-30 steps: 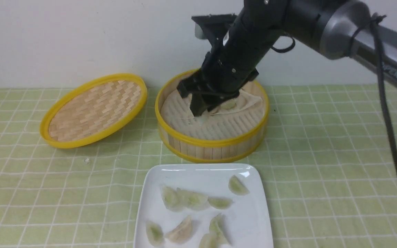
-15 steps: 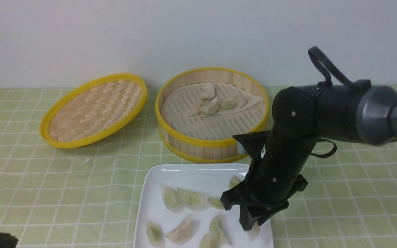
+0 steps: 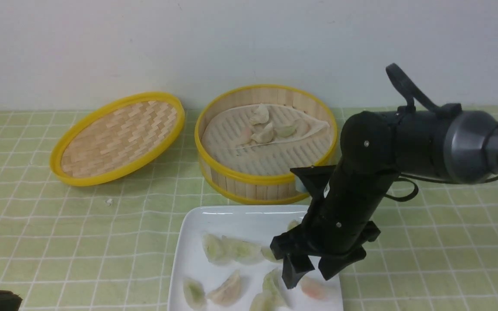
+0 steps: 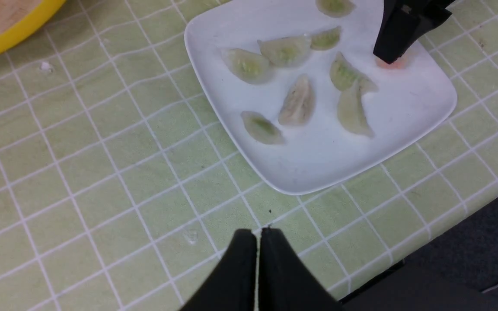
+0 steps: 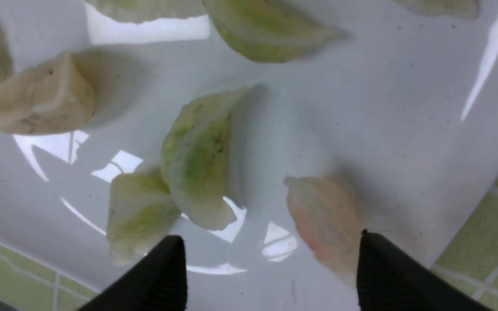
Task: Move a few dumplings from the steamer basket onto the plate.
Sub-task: Use the right arm to put the dumpling into the plate
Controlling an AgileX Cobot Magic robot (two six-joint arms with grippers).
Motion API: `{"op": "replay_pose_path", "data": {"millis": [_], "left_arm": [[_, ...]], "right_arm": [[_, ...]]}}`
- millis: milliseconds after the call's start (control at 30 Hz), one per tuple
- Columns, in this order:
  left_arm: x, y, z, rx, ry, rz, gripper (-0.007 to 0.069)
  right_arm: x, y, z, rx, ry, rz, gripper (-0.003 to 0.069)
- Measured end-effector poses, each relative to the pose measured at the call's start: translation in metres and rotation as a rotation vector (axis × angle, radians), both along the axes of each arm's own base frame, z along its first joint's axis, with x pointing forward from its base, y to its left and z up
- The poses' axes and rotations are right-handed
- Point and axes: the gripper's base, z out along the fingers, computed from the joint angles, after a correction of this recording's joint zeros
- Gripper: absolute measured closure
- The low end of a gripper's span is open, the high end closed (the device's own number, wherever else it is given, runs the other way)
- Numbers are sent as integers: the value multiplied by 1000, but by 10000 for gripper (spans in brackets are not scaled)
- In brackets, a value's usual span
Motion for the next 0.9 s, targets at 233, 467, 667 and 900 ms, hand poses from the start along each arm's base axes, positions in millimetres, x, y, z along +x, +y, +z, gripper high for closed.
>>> {"op": "replay_pose_path", "data": {"millis": [233, 467, 667, 900], "left_arm": [[1, 0, 1, -8, -19, 4, 631], [7, -4, 9, -77, -114, 18, 631], [13, -7, 19, -164, -206, 31, 631], [18, -8, 27, -226, -300, 53, 631]], "right_arm": [[-8, -6, 76, 80, -164, 76, 313], [-58, -50, 182, 165, -502, 92, 617], [-122, -103, 259, 288, -880, 14, 671], [-210, -173, 262, 393, -1225, -81, 673]]}}
